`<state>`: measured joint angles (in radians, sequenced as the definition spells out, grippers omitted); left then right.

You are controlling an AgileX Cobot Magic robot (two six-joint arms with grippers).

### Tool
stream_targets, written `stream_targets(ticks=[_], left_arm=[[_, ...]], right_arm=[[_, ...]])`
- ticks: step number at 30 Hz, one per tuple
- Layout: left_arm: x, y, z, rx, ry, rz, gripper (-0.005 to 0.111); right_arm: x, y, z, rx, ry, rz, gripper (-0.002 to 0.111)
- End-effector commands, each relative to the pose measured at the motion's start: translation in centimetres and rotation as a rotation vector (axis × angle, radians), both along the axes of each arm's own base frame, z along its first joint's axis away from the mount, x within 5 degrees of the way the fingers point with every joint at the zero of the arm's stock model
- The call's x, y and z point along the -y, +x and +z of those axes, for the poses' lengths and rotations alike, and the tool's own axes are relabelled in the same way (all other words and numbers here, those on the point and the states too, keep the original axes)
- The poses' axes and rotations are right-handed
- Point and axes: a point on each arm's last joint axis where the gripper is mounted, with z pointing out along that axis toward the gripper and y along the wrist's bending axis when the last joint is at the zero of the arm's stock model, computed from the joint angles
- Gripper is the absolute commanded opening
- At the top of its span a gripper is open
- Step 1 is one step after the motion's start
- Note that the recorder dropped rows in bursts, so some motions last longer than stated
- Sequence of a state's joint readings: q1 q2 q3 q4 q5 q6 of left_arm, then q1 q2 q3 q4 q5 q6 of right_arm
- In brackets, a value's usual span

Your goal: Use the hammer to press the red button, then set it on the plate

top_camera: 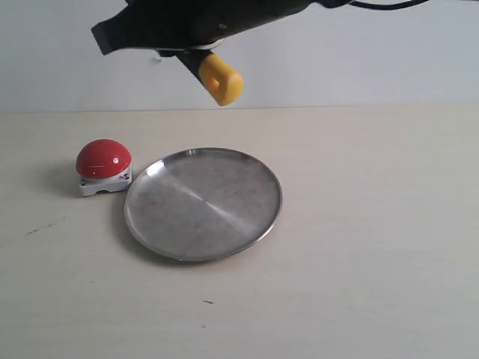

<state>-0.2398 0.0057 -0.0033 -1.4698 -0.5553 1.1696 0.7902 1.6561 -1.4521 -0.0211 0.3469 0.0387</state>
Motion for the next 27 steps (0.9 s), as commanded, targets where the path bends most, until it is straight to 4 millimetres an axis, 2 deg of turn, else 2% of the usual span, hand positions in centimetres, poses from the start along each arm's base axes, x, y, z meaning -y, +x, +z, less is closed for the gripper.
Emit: stream_targets(ticks=[1, 3, 6, 8, 12, 19, 27], left_arm=[[0.1, 0.0, -0.1, 0.001, 0.009, -0.007, 0.0], [0.1, 0.0, -0.1, 0.001, 0.009, -0.007, 0.0], [0.1, 0.0, -0.1, 0.001, 0.009, -0.007, 0.0], [0.1, 0.0, -0.1, 0.001, 0.009, -0.007, 0.0], [0.0, 0.0, -0.1, 0.001, 0.009, -0.004, 0.0], [0.0, 0.0, -0.1, 0.001, 0.007, -0.001, 0.0], [0.0, 0.0, -0.1, -0.002, -0.006, -0.003, 0.0]], right_arm=[[1.6, -1.6, 2.8, 0.121, 0.109, 0.005, 0.0], [2.3, -2.3, 2.6, 0.145, 0.146, 0.003, 0.0], [2.7, -2.8, 1.0, 0.185, 0.254, -0.005, 0.0], [2.8, -3.0, -1.1, 0.192, 0.309, -0.013, 0.0], [2.7, -2.5, -6.0, 0.091, 0.32, -0.07, 0.0], [2.4, -0.2, -11.8, -0.039, 0.277, -0.207, 0.0], [3.6, 3.9, -16.4, -0.231, 0.25, -0.375, 0.0]])
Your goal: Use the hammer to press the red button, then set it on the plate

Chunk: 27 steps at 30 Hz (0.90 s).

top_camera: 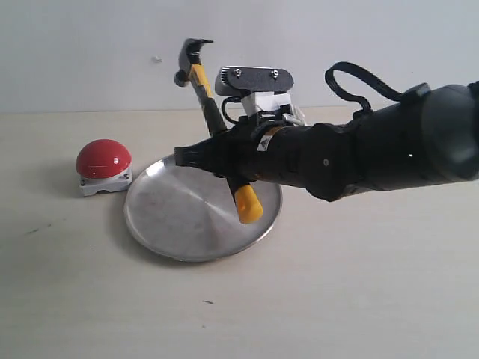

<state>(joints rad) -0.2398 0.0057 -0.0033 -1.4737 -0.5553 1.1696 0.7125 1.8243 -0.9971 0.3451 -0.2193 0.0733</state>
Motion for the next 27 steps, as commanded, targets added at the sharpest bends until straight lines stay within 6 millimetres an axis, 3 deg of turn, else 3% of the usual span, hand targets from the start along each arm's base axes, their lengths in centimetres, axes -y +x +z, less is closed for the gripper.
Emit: stream_targets(ticks=[1, 7, 13, 27], left_arm=[[0.0, 0.0, -0.1, -0.001, -0.002, -0.003, 0.0], [0.0, 0.0, -0.1, -0.001, -0.003, -0.001, 0.0], [0.0, 0.0, -0.1, -0.001, -0.003, 0.002, 0.0], [0.0, 0.0, -0.1, -0.001, -0.003, 0.002, 0.0]], right_arm=[[0.2, 2.4, -0.2, 0.004, 0.037, -0.06, 0.0], [-1.8, 3.0, -2.2, -0.145, -0.012, -0.019, 0.0], [-2.2, 3.6, -2.7, -0.146, -0.008, -0.023, 0.0], [-1.8, 1.7, -0.7, -0.158, -0.311, 0.299, 0.0]])
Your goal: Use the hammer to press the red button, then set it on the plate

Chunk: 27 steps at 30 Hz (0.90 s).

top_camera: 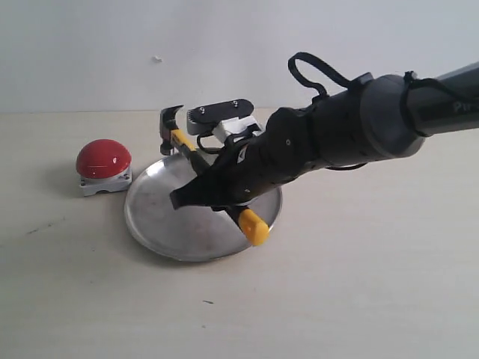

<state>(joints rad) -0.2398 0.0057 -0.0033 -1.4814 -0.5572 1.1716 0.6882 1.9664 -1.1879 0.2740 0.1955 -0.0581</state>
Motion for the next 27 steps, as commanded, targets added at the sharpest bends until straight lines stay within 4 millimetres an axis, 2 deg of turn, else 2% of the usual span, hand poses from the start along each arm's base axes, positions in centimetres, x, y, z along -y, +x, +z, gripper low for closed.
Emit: stream_targets(ticks=[1, 5, 9, 14, 22, 27], left_arm=[[0.0, 0.0, -0.1, 0.001, 0.003, 0.0, 0.0], [0.0, 0.0, -0.1, 0.001, 0.003, 0.0, 0.0], [0.0, 0.0, -0.1, 0.001, 0.003, 0.0, 0.0], [0.0, 0.0, -0.1, 0.001, 0.003, 0.0, 0.0], [0.0, 0.0, -0.1, 0.001, 0.003, 0.0, 0.0], [0.0, 0.0, -0.1, 0.001, 0.003, 0.0, 0.0]], right_arm=[[-0.4, -0.3, 2.8, 0.017, -0.024, 0.152, 0.0], [-1.5, -0.5, 4.4, -0.063, 0.125, 0.287, 0.0], [-0.8, 1.2, 5.6, -0.069, 0.385, 0.127, 0.0], [-0.3, 1.7, 4.9, -0.055, 0.502, -0.033, 0.0], [-0.2, 1.5, 4.0, -0.047, 0.469, -0.035, 0.0], [0.6, 2.3, 3.2, -0.023, 0.409, -0.149, 0.0]])
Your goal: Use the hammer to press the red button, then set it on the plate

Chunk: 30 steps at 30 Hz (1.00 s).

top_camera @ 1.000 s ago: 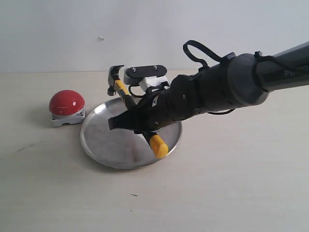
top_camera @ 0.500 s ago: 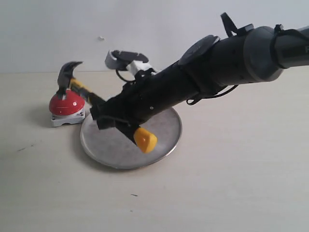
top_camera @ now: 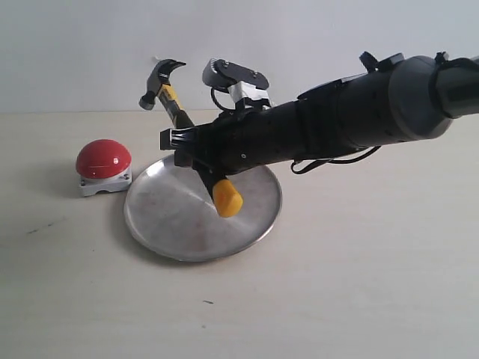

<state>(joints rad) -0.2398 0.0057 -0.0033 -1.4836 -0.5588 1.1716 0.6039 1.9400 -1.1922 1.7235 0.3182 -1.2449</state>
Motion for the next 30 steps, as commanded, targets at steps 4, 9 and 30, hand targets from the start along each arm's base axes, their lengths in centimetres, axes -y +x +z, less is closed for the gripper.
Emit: stream_targets(ticks=[4, 9, 30], left_arm=[[0.0, 0.0, -0.1, 0.002, 0.005, -0.001, 0.0], [0.0, 0.0, -0.1, 0.002, 0.005, -0.001, 0.0], [0.0, 0.0, -0.1, 0.002, 0.005, -0.001, 0.0]], right_arm=[[0.4, 0.9, -1.1, -0.039, -0.03, -0.126, 0.0], [-0.8, 0.2, -3.5, -0.111, -0.05, -0.138, 0.0], [-1.5, -0.4, -4.5, -0.113, -0.127, -0.277, 0.0]])
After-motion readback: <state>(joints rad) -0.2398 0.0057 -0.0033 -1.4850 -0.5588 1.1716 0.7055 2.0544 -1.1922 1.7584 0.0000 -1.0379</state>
